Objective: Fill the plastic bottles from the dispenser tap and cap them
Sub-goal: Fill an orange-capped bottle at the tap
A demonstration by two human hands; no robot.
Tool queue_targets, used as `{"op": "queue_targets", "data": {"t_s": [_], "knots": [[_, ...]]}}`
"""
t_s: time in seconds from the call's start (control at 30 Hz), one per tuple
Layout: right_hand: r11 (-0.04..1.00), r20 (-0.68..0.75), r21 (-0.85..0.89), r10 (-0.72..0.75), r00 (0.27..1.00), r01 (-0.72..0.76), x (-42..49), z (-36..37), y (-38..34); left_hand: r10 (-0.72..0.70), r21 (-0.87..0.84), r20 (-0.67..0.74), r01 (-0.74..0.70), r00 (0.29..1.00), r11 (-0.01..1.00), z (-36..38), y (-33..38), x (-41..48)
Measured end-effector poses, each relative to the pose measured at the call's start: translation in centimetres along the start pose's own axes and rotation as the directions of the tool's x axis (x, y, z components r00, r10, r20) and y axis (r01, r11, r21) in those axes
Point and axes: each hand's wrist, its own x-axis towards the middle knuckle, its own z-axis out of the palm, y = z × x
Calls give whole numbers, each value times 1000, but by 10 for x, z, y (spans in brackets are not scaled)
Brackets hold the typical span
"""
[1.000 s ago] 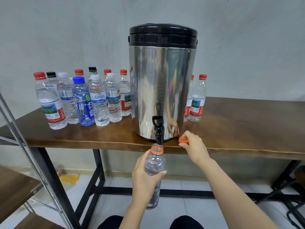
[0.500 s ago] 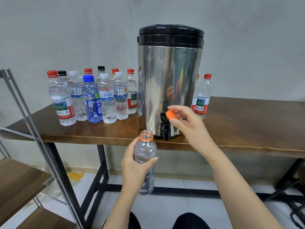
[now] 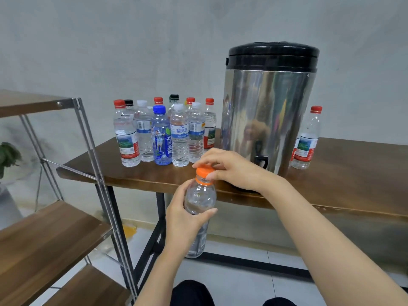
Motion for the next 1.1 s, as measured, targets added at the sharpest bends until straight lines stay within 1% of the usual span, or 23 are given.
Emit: {"op": "queue_targets", "data": {"t_s": [0.17,0.27,0.37,0.47,0.53,0.63,0.67,0.77,0.8,0.93,1.0,1.1], "knots": [[999,46,-50,-5,999,7,13,9,-8,-16,7,-28,17,999,1000,-13,-4,3],[994,43,-111,5,999,0,19,11,-10,-8,31,-34,9,999,999,-19,-6,4],[972,-30,-224,60,998,-65,23,16,-12,8,50,-31,-7,999,999,-21,-6,4],[960,-96,-254,95,991,-116,24,18,-13,0,64,-25,1,1000,998,-23,-6,5],[977,-78,-186,88,993,-101,24,12,-14,-7,47,-36,9,999,999,-25,-8,7],[999,-5,-6,50,999,-50,23,7,-14,-36,23,-52,37,998,999,-26,-10,10],[999,-22,12,38,999,-37,24,10,-12,-40,15,-55,41,998,999,-26,-10,11],[998,-158,-61,24,987,-34,27,19,-5,-31,10,-59,32,998,999,-24,-11,13],[998,-170,-50,35,985,-45,28,20,-4,-36,5,-61,36,997,999,-25,-12,14],[987,-92,161,41,995,-25,29,21,0,-33,11,-47,34,998,999,-29,-16,17],[976,-134,219,47,990,-17,32,25,2,-23,28,-57,25,998,999,-29,-17,17],[970,-194,242,69,979,-20,40,32,5,-30,14,-81,31,996,999,-29,-16,20]]}}
